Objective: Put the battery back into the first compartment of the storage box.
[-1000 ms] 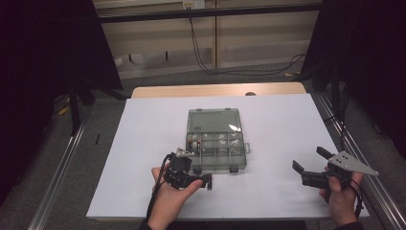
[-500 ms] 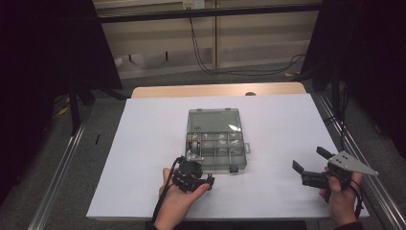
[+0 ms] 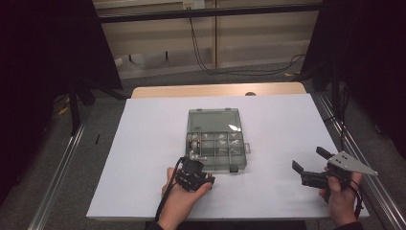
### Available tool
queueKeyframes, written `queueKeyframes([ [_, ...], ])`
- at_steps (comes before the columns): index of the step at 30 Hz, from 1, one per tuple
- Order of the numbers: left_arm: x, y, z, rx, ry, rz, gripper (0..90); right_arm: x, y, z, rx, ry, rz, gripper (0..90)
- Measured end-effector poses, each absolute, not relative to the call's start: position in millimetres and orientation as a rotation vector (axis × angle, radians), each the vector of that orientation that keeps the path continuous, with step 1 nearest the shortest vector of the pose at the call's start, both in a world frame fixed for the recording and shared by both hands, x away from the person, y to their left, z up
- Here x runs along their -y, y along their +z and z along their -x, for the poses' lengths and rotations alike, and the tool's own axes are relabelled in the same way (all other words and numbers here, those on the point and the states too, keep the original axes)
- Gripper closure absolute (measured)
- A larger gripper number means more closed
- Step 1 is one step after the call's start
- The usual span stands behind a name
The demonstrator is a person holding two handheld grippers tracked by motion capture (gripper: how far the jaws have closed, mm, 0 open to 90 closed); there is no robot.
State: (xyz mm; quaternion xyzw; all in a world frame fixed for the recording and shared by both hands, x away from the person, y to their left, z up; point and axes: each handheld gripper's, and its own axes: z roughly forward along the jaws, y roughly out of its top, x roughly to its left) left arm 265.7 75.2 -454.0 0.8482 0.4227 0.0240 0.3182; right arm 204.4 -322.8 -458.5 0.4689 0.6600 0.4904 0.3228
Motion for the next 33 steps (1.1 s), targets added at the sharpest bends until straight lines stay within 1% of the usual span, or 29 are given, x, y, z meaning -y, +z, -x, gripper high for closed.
queueKeyframes([
  [3, -73.8, -455.7, -266.2, -1.114, 0.068, -2.244, 63.5, 322.7, -458.7, -204.5, -1.733, 1.287, -1.232, 0.0],
  [9, -69.6, -459.2, -266.2, -1.116, 0.092, -2.264, 70.9, 323.6, -458.5, -204.6, -1.733, 1.289, -1.235, 0.0],
  [13, -67.6, -460.7, -265.2, -1.105, 0.094, -2.282, 73.8, 323.7, -458.3, -204.5, -1.73, 1.289, -1.236, 0.0],
  [22, -66.7, -461.8, -264.2, -1.105, 0.113, -2.284, 76.1, 323.7, -458.6, -204.7, -1.733, 1.289, -1.237, 0.0],
  [33, -68.1, -461.3, -265.8, -1.098, 0.082, -2.295, 76.7, 322.6, -458.5, -204.7, -1.734, 1.284, -1.233, 0.0],
])
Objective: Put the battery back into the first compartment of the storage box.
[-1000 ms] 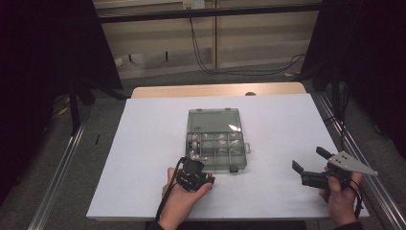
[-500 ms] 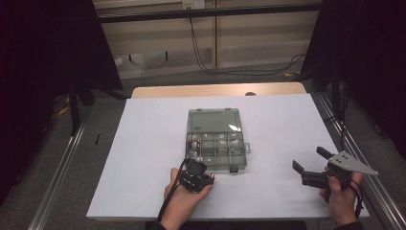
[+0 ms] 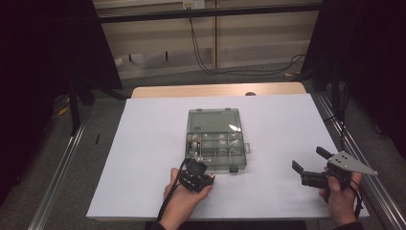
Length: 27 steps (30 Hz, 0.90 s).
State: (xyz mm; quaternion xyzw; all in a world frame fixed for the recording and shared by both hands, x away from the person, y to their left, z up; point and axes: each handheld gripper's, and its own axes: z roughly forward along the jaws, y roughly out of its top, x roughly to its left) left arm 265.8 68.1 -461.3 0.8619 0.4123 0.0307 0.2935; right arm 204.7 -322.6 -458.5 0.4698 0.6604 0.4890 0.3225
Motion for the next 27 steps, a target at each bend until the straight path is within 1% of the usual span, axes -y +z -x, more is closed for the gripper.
queueKeyframes([
  [16, -71, -460, -267, -1.078, 0.042, -2.272, 77.3, 324, -459, -205, -1.732, 1.286, -1.236, 0.0],
  [27, -82, -444, -269, -1.077, 0.054, -2.229, 77.3, 323, -458, -205, -1.732, 1.285, -1.235, 0.0],
])
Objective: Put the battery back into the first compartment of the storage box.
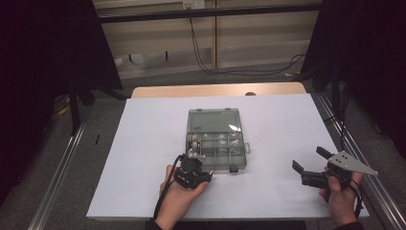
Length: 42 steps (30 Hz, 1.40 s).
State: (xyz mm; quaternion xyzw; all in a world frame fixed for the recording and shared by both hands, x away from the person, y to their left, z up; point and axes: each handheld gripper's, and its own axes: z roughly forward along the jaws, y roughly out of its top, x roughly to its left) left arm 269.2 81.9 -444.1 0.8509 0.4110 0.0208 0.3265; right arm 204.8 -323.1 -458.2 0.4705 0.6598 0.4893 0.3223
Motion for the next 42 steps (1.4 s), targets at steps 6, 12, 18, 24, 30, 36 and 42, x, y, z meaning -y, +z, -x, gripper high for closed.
queueKeyframes([
  [6, -87, -437, -272, -1.079, 0.055, -2.21, 77.3, 323, -458, -205, -1.734, 1.283, -1.239, 0.0],
  [12, -90, -429, -276, -1.077, 0.062, -2.193, 77.3, 323, -459, -205, -1.734, 1.281, -1.237, 0.0],
  [18, -93, -420, -283, -1.076, 0.079, -2.177, 77.3, 322, -459, -205, -1.733, 1.281, -1.237, 0.0],
  [24, -95, -415, -290, -1.083, 0.092, -2.173, 77.3, 322, -459, -205, -1.735, 1.284, -1.241, 0.0],
  [30, -98, -410, -298, -1.078, 0.085, -2.171, 77.3, 322, -459, -205, -1.741, 1.277, -1.227, 0.0],
  [36, -102, -405, -307, -1.087, 0.094, -2.162, 77.3, 321, -459, -205, -1.74, 1.281, -1.224, 0.0],
  [42, -104, -404, -315, -1.109, 0.096, -2.145, 77.3, 321, -459, -205, -1.741, 1.278, -1.226, 0.0],
])
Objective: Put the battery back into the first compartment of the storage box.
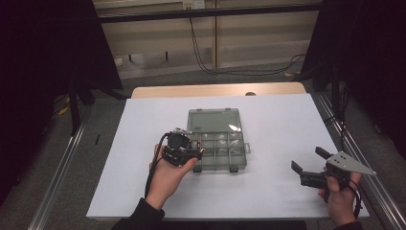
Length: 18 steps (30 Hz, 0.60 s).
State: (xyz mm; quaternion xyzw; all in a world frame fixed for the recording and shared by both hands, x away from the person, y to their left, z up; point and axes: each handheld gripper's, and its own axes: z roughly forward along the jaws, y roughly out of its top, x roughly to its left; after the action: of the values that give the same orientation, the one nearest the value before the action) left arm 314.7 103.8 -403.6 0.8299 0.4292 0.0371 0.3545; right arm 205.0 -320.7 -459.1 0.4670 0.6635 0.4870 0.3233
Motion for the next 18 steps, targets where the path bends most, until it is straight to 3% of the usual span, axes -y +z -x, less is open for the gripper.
queueKeyframes([
  [18, -107, -401, -339, -1.158, 0.123, -2.121, 77.3, 321, -459, -205, -1.742, 1.276, -1.227, 0.0],
])
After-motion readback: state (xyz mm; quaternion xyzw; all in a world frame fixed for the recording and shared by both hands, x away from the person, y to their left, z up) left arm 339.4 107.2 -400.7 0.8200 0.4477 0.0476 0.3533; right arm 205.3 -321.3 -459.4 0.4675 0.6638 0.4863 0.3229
